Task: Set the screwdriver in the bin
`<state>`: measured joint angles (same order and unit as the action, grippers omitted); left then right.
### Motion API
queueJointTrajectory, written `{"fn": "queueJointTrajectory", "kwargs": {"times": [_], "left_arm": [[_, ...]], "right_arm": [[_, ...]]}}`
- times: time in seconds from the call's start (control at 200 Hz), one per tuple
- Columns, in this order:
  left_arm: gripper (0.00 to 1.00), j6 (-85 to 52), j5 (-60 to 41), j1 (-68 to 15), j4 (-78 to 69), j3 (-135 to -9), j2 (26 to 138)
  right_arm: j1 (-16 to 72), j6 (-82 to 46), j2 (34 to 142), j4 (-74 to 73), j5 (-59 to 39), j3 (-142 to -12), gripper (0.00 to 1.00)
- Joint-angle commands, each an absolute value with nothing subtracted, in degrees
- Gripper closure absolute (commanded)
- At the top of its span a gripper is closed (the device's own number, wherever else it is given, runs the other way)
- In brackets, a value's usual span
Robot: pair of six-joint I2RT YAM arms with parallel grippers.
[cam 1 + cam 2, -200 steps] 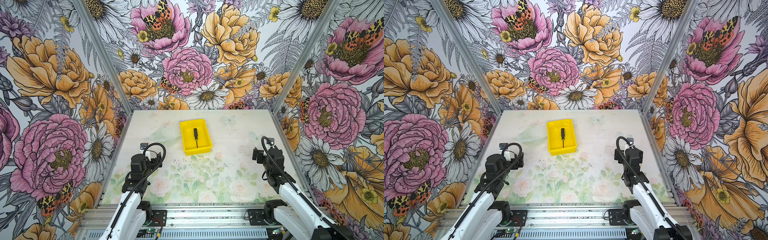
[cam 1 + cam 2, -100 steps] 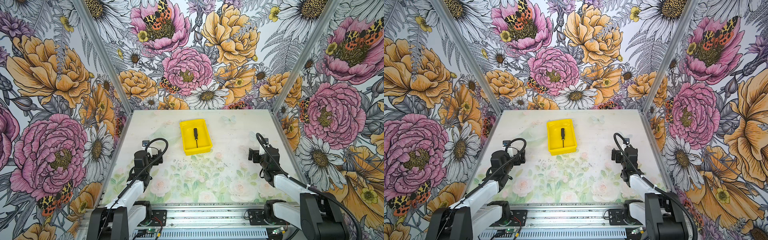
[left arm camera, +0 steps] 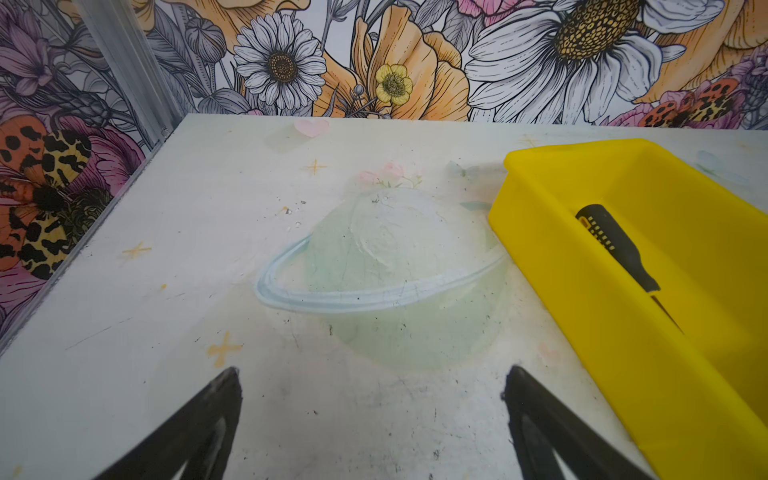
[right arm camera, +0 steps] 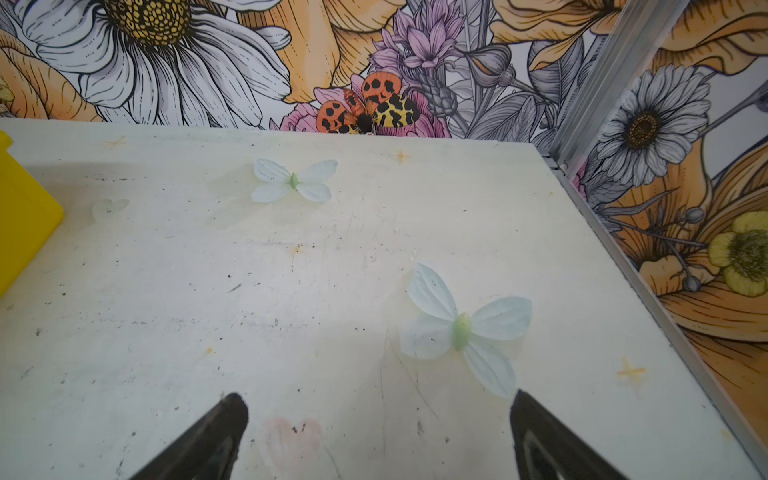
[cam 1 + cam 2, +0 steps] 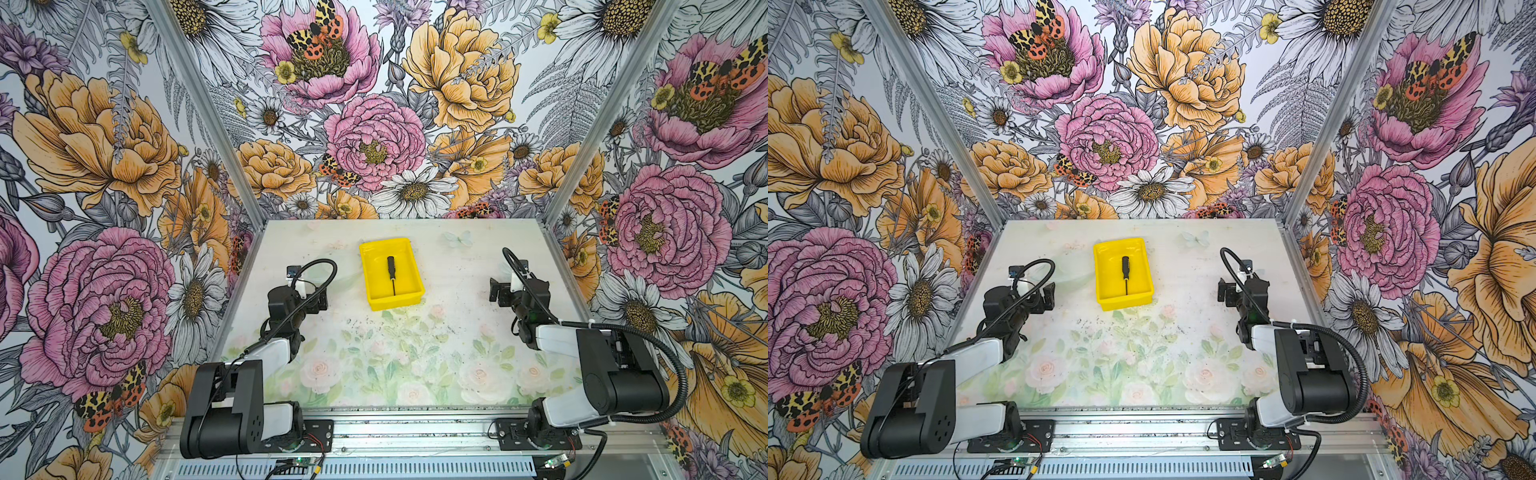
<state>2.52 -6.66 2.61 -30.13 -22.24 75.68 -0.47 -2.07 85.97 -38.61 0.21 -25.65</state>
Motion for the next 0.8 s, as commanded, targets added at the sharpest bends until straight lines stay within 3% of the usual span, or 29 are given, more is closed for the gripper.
{"fn": "queueJointTrajectory", "kwargs": {"times": [0.0, 0.25, 0.485, 0.796], "left_arm": [[0.01, 2.5, -9.0, 3.6, -35.9, -24.3, 77.8], [0.01, 1.7, -11.0, 4.1, -45.1, -25.6, 86.7], [0.01, 0.5, 0.2, 1.7, -48.5, -23.5, 87.8], [0.01, 1.2, -0.1, 1.3, -53.0, -21.9, 88.7]], "right_arm": [[-1.3, -3.5, 87.0, -44.7, 1.1, -24.6, 0.01], [-1.4, -4.5, 87.9, -46.7, 3.6, -24.0, 0.01], [-1.4, -4.5, 87.9, -46.7, 3.8, -23.9, 0.01], [-1.4, -4.5, 87.7, -47.5, 3.7, -23.4, 0.01]]}}
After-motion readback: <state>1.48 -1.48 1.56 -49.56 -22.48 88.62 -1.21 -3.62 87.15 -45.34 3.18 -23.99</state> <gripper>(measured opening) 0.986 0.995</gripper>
